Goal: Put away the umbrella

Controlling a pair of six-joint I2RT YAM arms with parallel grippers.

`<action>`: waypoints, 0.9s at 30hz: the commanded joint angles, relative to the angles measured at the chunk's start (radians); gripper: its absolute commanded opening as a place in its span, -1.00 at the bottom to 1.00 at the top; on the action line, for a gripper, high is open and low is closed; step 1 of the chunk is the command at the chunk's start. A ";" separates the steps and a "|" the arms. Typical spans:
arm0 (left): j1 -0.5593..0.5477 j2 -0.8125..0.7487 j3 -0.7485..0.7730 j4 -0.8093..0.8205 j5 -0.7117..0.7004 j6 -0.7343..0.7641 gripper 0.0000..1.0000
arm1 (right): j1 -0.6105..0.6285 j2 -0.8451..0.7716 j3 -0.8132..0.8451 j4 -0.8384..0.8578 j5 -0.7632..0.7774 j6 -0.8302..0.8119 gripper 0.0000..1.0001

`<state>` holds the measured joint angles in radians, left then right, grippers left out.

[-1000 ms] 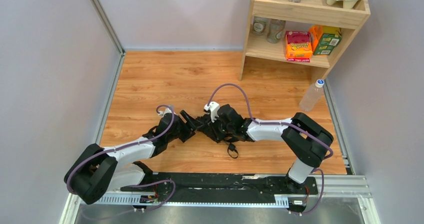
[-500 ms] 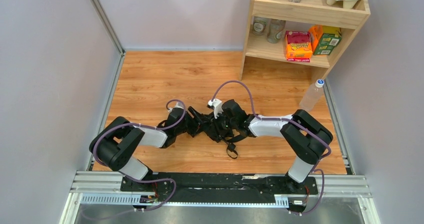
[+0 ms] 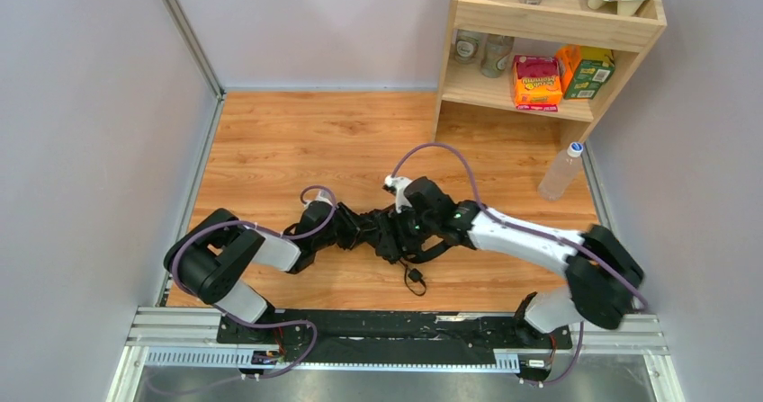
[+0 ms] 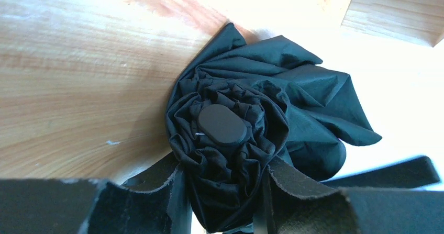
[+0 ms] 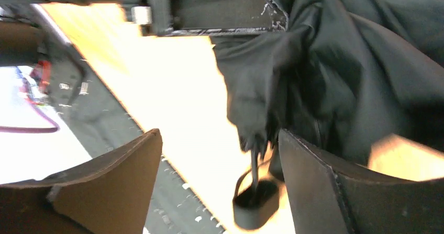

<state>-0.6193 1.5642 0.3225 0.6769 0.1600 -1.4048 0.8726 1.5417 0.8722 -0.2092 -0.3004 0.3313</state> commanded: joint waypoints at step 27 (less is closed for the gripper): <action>-0.031 -0.165 -0.091 -0.260 -0.091 0.125 -1.00 | 0.039 -0.247 -0.200 0.016 0.215 0.411 -0.22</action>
<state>-0.6331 1.3712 0.2626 0.5156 0.1070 -1.3636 0.9062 1.2446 0.6464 -0.2733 -0.1032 0.7467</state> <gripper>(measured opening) 0.434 0.399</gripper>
